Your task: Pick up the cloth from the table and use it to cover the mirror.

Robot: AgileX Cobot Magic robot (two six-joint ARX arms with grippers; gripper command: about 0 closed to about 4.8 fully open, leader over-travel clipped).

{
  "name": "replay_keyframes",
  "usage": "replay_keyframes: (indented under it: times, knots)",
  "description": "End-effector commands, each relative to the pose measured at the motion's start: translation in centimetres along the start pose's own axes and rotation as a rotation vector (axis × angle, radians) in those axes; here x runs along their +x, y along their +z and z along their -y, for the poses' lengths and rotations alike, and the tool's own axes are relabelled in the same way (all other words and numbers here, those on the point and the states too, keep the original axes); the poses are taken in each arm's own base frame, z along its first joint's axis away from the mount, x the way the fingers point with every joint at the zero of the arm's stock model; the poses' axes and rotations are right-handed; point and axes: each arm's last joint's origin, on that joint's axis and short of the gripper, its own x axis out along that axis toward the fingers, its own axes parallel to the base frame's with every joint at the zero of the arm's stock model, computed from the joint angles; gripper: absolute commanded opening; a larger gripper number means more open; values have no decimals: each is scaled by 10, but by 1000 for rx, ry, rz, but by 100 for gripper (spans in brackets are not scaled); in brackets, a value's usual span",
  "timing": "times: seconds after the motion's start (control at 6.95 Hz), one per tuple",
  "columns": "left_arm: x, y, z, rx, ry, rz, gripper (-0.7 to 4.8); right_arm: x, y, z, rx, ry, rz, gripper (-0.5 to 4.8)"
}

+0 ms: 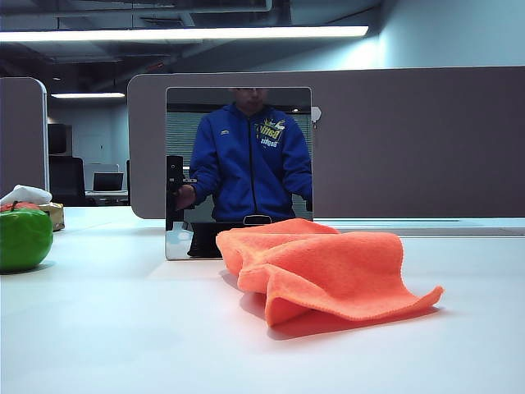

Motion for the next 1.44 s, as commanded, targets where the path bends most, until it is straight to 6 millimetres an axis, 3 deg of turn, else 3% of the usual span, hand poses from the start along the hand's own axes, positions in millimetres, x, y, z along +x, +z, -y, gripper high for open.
replay_keyframes:
  times: [0.14, 1.15, 1.29, 1.44]
  knots:
    - [0, 2, 0, -2, -5, 16, -5, 0, 1, 0, 4, -1, 8, -5]
    - [0, 5, 0, -1, -6, 47, -5, 0, 1, 0, 4, -2, 11, -6]
    - [-1, 9, 2, -87, -60, 75, -6, 0, 4, 0, 2, 0, 45, -6]
    - [-3, 15, 5, -65, -175, 88, -5, -2, 19, 0, -47, 16, 55, -6]
